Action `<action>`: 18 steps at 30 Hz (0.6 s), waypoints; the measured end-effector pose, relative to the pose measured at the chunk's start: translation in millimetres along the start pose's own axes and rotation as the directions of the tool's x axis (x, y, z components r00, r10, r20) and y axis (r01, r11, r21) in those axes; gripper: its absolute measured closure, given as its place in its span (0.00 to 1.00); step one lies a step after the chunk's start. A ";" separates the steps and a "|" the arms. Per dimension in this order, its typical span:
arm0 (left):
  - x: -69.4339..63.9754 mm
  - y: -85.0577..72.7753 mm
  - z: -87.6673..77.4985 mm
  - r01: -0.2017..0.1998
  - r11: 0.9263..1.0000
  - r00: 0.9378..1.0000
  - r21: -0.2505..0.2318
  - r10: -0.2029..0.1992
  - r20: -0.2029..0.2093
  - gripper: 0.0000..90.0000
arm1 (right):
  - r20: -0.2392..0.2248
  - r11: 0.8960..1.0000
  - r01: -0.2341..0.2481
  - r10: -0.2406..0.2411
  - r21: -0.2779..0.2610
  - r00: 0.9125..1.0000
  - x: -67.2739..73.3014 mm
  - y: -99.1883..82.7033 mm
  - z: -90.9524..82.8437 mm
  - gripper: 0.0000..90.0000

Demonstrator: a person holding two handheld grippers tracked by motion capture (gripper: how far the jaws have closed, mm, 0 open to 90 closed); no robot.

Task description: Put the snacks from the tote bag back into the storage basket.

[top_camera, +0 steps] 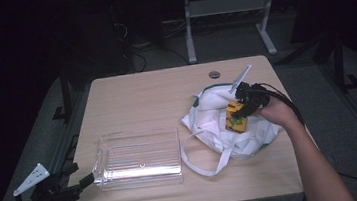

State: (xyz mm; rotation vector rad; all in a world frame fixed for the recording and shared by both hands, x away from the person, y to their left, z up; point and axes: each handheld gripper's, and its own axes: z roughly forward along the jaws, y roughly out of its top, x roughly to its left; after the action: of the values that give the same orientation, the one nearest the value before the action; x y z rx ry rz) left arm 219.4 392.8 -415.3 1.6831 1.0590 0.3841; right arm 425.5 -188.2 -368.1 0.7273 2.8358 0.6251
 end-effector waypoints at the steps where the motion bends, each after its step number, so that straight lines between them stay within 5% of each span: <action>1: 0.0 0.0 0.0 0.000 1.000 1.000 0.000 0.000 0.000 0.14 | -0.001 1.000 0.003 -0.003 -0.001 1.000 -0.1 0.3 -1.1 0.57; 18: -0.2 0.0 -0.6 0.006 1.000 1.000 -0.003 -0.006 -0.002 0.14 | 0.021 0.999 0.036 -0.036 -0.029 0.999 8.2 11.7 -33.9 0.57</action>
State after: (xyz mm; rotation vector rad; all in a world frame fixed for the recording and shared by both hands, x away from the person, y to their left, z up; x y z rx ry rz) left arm 218.9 393.0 -415.1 1.6768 1.0643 0.3828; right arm 415.2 -187.0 -332.8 0.6726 2.8084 0.6485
